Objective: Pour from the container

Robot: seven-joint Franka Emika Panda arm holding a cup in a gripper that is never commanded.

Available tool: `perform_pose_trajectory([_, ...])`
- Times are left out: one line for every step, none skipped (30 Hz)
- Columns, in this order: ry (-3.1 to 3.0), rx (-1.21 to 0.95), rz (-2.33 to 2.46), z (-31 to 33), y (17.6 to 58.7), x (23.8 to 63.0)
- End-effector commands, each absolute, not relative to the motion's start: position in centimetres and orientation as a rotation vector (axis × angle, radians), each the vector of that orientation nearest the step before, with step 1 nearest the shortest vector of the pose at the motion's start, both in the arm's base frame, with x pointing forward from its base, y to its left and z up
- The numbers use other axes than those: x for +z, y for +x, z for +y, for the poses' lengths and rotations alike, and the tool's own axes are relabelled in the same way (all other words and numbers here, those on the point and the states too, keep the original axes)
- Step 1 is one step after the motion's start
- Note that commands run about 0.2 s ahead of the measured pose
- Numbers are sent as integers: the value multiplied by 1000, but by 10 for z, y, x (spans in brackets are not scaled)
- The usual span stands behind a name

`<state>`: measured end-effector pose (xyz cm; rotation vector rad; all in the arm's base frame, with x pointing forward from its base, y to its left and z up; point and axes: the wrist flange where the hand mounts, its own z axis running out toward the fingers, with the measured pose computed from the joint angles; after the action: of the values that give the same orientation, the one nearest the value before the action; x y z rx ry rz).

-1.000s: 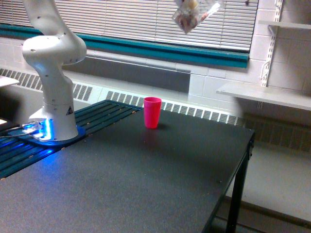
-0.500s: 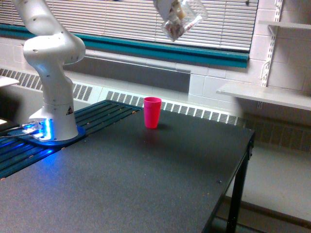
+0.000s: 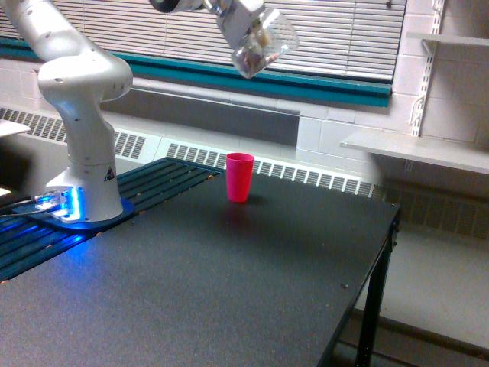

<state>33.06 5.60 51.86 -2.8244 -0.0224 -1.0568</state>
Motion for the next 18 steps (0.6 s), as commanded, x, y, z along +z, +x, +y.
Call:
perform_pose_trajectory([-2865,-1016,-139,70,315,502])
perform_pose_trajectory([-2871,-1007,-150,72,312,500])
perform_pose_trajectory([-2877,-1001,-164,74,310,498])
perform_pose_trajectory([-2882,-996,-178,76,308,495])
perform_pose_trajectory([-2887,-992,-193,78,305,493])
perform_pose_trajectory([-2892,-990,-206,79,303,491])
perform_pose_trajectory([-2897,-989,-220,81,301,488])
perform_pose_trajectory([-2900,-987,-233,83,299,486])
perform_pose_trajectory([-2904,-985,-246,84,298,484])
perform_pose_trajectory([-2909,-983,-255,86,296,482])
perform_pose_trajectory([-2913,-977,-262,88,294,480])
perform_pose_trajectory([-2919,-971,-269,89,293,478])
perform_pose_trajectory([-2925,-970,-279,91,291,476])
perform_pose_trajectory([-2930,-972,-293,92,290,474])
perform_pose_trajectory([-2934,-969,-304,93,289,472])
perform_pose_trajectory([-2940,-963,-310,94,287,470])
perform_pose_trajectory([-2946,-956,-317,96,286,468])
perform_pose_trajectory([-2951,-950,-328,97,284,467])
